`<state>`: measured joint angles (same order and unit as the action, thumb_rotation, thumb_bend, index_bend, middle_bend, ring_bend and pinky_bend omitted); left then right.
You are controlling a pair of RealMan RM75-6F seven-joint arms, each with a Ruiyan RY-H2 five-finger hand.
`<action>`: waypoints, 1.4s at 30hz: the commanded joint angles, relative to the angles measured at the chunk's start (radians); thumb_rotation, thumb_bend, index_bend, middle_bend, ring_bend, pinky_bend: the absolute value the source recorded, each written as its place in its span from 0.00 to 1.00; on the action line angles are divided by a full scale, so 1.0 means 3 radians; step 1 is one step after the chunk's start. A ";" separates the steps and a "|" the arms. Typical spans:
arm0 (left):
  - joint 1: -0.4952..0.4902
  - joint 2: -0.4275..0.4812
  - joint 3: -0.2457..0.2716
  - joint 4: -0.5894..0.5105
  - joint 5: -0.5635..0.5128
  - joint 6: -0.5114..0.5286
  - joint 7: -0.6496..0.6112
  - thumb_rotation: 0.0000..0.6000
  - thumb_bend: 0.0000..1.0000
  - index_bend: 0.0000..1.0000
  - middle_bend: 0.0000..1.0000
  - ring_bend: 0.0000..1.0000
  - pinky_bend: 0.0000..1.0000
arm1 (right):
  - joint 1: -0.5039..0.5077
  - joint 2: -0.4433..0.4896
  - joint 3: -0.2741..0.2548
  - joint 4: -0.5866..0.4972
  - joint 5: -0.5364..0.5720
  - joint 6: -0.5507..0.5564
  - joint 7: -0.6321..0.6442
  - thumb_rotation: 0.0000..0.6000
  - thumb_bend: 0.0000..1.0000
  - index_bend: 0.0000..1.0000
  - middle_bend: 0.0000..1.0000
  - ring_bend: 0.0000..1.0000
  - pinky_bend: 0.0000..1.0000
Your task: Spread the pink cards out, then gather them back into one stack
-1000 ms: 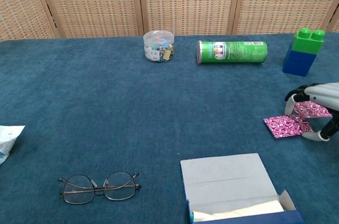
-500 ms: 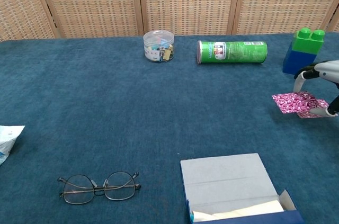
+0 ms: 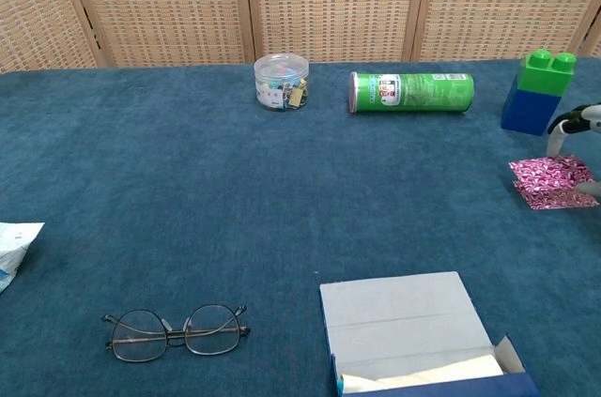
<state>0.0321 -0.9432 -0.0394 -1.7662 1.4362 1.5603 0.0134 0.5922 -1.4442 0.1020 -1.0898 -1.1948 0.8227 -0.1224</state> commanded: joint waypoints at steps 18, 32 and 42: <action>0.0008 0.0011 0.0001 -0.0048 -0.0001 0.0010 0.0049 1.00 0.05 0.00 0.00 0.00 0.00 | -0.0009 -0.0103 -0.0081 0.0360 -0.0193 -0.0160 0.0288 1.00 0.37 0.37 0.12 0.00 0.00; -0.0001 0.0003 -0.0005 -0.0041 -0.0010 -0.0006 0.0046 1.00 0.06 0.00 0.00 0.00 0.00 | -0.0008 -0.0030 -0.0026 0.0208 -0.0168 -0.0122 0.0211 1.00 0.31 0.24 0.10 0.00 0.00; -0.0010 -0.0037 -0.0001 -0.0013 -0.0021 -0.0034 0.0043 1.00 0.06 0.00 0.00 0.00 0.00 | -0.0214 0.0202 0.0180 -0.0342 -0.0048 0.0470 0.0118 1.00 0.34 0.24 0.11 0.00 0.00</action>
<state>0.0288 -0.9540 -0.0398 -1.7703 1.4303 1.5500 0.0265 0.5529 -1.4061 0.1339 -1.1431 -1.2249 0.9116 -0.0735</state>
